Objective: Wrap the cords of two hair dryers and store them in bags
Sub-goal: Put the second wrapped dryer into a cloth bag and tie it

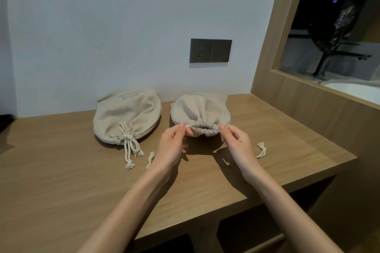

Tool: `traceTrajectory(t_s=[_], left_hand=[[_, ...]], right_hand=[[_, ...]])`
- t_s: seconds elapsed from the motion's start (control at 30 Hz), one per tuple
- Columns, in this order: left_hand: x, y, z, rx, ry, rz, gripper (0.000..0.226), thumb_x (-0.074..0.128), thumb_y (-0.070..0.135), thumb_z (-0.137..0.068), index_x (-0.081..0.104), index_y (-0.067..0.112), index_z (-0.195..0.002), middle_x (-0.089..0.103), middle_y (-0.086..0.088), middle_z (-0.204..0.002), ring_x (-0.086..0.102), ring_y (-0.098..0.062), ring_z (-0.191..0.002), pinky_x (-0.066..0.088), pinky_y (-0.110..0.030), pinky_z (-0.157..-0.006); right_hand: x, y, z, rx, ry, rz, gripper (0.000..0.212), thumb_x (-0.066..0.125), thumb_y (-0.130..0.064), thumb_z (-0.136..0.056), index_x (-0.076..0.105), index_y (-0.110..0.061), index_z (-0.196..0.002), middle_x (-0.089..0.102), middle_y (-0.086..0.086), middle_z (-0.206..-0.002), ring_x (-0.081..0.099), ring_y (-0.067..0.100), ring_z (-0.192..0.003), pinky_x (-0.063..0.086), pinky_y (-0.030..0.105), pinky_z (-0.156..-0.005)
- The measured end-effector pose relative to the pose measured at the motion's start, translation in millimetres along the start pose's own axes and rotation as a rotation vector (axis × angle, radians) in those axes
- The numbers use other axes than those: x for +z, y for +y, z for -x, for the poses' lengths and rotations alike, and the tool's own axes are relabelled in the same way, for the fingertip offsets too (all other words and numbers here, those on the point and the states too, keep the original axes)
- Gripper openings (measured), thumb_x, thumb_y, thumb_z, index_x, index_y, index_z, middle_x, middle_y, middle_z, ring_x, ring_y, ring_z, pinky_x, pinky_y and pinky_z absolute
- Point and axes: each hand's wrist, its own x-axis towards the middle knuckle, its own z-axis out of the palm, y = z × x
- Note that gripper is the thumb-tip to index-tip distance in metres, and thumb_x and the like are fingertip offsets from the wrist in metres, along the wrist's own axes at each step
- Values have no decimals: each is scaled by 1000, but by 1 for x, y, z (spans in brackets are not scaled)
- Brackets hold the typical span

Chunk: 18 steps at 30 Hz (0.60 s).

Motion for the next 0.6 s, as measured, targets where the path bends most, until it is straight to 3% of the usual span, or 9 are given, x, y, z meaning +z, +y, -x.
traceTrajectory(t_s=[0.1, 0.2, 0.3, 0.4, 0.5, 0.6], left_hand=[[0, 1, -5, -74, 65, 257, 33, 43, 28, -100, 58, 13, -74, 54, -3, -76, 54, -9, -67, 45, -23, -58], [-2, 7, -12, -147, 54, 598, 30, 45, 24, -99, 62, 7, -81, 67, -4, -92, 62, -12, -91, 51, -26, -80], [0, 14, -17, -131, 52, 807, 33, 40, 23, -101, 53, 8, -75, 72, -10, -102, 63, -18, -108, 47, -31, -96], [3, 21, -19, -131, 23, 964, 33, 39, 24, -101, 48, 12, -71, 73, -8, -84, 68, -18, -95, 46, -33, -98], [2, 27, -24, -131, -21, 1094, 35, 35, 24, -103, 44, 13, -70, 56, -2, -63, 66, -15, -67, 45, -33, -97], [1, 27, -27, -150, -22, 1044, 38, 30, 25, -104, 36, 15, -68, 34, 3, -56, 39, -9, -47, 42, -25, -71]], right_hand=[[-3, -4, -5, 158, -18, -277, 35, 49, -30, -98, 53, -4, -75, 39, -4, -61, 36, 10, -60, 30, 25, -61], [-7, -9, -12, 299, 15, -766, 27, 53, -25, -94, 52, -13, -70, 46, -2, -67, 41, 9, -62, 33, 24, -64], [-6, -14, -13, 319, 52, -1026, 23, 56, -30, -88, 54, -16, -69, 54, -1, -78, 42, 9, -66, 35, 23, -69], [-6, -20, -13, 320, 58, -1071, 45, 45, -31, -99, 53, -19, -56, 70, -2, -93, 51, 11, -83, 36, 26, -82], [-8, -22, -16, 335, 66, -1145, 48, 44, -29, -100, 43, -19, -53, 60, 0, -71, 48, 14, -76, 34, 28, -79], [-8, -20, -21, 344, 99, -1158, 52, 43, -26, -100, 39, -19, -49, 43, -1, -59, 37, 13, -61, 33, 28, -71]])
